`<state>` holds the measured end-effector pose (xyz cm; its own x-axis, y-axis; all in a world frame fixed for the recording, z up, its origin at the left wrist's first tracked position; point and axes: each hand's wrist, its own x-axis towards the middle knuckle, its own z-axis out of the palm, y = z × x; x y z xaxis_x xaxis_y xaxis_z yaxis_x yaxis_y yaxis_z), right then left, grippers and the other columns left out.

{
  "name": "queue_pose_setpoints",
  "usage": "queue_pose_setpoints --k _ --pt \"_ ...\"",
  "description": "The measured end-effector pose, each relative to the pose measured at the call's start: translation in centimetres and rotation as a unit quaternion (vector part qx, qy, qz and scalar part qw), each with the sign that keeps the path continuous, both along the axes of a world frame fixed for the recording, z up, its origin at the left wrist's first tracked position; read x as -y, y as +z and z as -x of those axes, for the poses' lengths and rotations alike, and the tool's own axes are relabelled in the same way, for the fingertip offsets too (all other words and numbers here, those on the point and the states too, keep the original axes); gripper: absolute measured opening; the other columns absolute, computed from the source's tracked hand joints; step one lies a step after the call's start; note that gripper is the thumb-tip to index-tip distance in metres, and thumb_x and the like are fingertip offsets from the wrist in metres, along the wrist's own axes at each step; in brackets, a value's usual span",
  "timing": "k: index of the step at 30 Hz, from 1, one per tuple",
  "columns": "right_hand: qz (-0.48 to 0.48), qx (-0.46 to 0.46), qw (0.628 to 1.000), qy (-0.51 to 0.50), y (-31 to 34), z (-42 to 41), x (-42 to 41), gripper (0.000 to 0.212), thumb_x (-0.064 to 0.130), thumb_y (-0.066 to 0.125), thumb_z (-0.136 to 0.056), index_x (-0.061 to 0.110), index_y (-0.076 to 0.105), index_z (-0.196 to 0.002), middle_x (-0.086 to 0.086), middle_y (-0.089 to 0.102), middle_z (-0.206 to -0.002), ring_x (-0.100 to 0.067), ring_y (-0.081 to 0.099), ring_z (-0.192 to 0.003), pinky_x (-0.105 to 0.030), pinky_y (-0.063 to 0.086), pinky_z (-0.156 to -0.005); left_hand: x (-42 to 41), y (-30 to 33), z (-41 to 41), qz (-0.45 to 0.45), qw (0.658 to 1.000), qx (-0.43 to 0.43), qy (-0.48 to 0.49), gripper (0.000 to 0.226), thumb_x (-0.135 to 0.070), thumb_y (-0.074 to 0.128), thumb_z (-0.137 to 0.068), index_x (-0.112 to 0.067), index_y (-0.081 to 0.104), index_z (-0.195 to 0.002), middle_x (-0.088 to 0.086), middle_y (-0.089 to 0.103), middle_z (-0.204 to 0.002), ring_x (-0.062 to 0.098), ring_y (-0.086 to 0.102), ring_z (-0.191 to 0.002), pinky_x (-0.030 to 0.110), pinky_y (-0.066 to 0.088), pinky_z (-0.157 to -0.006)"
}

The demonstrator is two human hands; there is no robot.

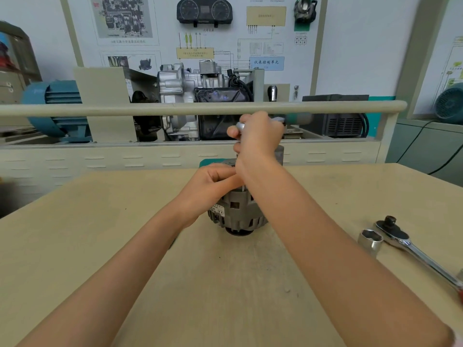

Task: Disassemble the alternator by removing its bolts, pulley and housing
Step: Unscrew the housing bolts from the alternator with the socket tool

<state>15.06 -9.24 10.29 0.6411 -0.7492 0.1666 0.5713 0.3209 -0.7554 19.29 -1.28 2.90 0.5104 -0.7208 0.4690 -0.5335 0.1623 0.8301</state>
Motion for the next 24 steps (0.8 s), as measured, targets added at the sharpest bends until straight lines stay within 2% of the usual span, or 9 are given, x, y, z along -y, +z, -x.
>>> queue_pose_setpoints --k 3,7,11,13,14,17,19,21,24 --pt "0.024 -0.075 0.983 0.163 0.7 0.4 1.4 0.027 0.001 0.024 -0.09 0.011 0.044 -0.076 0.003 0.043 -0.049 -0.003 0.033 -0.027 -0.013 0.013 -0.028 -0.2 0.3 0.2 -0.018 0.999 -0.035 -0.026 0.017 -0.031 0.061 -0.084 -0.032 0.077 -0.083 -0.008 0.075 -0.087 0.007 0.07 -0.081 0.017 0.053 -0.069" --pt "-0.002 -0.081 0.885 0.458 0.9 0.1 3.3 0.026 0.008 0.029 -0.093 0.002 0.054 -0.094 0.009 0.043 -0.044 -0.004 0.032 -0.024 -0.011 0.01 -0.029 -0.3 0.4 0.2 -0.029 0.999 -0.031 -0.031 0.03 -0.038 0.058 -0.078 -0.026 0.072 -0.102 -0.008 0.075 -0.098 0.006 0.068 -0.094 0.016 0.053 -0.077" --pt "0.023 -0.07 0.839 0.54 0.8 0.2 3.4 0.026 0.011 0.035 -0.087 0.001 0.054 -0.102 0.008 0.044 -0.044 -0.005 0.035 -0.023 -0.013 0.011 -0.028 -0.5 0.5 0.3 -0.027 0.999 -0.019 -0.033 0.025 -0.037 0.058 -0.079 -0.027 0.073 -0.096 -0.017 0.072 -0.088 -0.002 0.066 -0.087 0.011 0.049 -0.07" --pt "0.015 -0.06 0.853 0.518 0.9 0.6 3.1 0.025 0.011 0.031 -0.092 0.004 0.054 -0.098 0.009 0.044 -0.044 -0.004 0.034 -0.023 -0.012 0.011 -0.027 -0.5 0.4 0.2 -0.018 0.999 -0.008 -0.028 0.022 -0.037 0.058 -0.079 -0.03 0.075 -0.091 -0.018 0.071 -0.086 -0.003 0.065 -0.086 0.01 0.049 -0.07" --pt "0.006 -0.057 0.881 0.47 0.8 0.7 2.9 0.024 0.009 0.029 -0.093 0.006 0.053 -0.094 0.009 0.043 -0.044 -0.004 0.033 -0.024 -0.01 0.011 -0.027 -0.5 0.4 0.2 -0.014 0.999 -0.007 -0.027 0.019 -0.037 0.059 -0.079 -0.033 0.076 -0.087 -0.017 0.07 -0.084 -0.002 0.064 -0.084 0.011 0.049 -0.07" --pt "0.015 -0.035 0.984 0.175 0.3 0.6 1.2 0.022 0.001 0.027 -0.09 0.01 0.047 -0.091 0.003 0.044 -0.053 -0.004 0.036 -0.03 -0.014 0.017 -0.027 -0.4 0.2 0.2 -0.011 1.0 -0.006 -0.016 0.018 -0.034 0.06 -0.082 -0.036 0.077 -0.075 -0.004 0.064 -0.084 0.011 0.061 -0.082 0.026 0.049 -0.073" --pt "0.023 -0.003 1.0 0.02 -0.2 0.4 0.3 0.026 -0.001 0.027 -0.091 0.007 0.046 -0.107 -0.004 0.044 -0.062 -0.009 0.04 -0.037 -0.013 0.021 -0.028 -0.2 0.1 0.1 -0.006 1.0 -0.004 0.008 0.023 -0.026 0.061 -0.086 -0.035 0.077 -0.071 0.008 0.058 -0.088 0.021 0.056 -0.083 0.035 0.044 -0.074" --pt "0.023 -0.009 1.0 0.018 0.0 0.5 0.1 0.023 -0.001 0.026 -0.09 0.005 0.047 -0.096 -0.004 0.041 -0.062 -0.009 0.039 -0.035 -0.013 0.02 -0.029 -0.2 0.1 0.2 -0.009 1.0 -0.014 0.009 0.02 -0.029 0.062 -0.083 -0.036 0.077 -0.072 0.005 0.063 -0.087 0.018 0.06 -0.081 0.029 0.046 -0.072" --pt "0.032 -0.074 0.987 0.136 0.8 0.9 1.2 0.027 -0.002 0.023 -0.087 0.012 0.04 -0.071 0.002 0.039 -0.051 -0.004 0.033 -0.026 -0.013 0.012 -0.029 -0.4 0.4 0.3 -0.029 0.999 -0.035 -0.024 0.017 -0.038 0.061 -0.077 -0.035 0.077 -0.081 -0.007 0.074 -0.086 0.007 0.069 -0.081 0.018 0.053 -0.068"
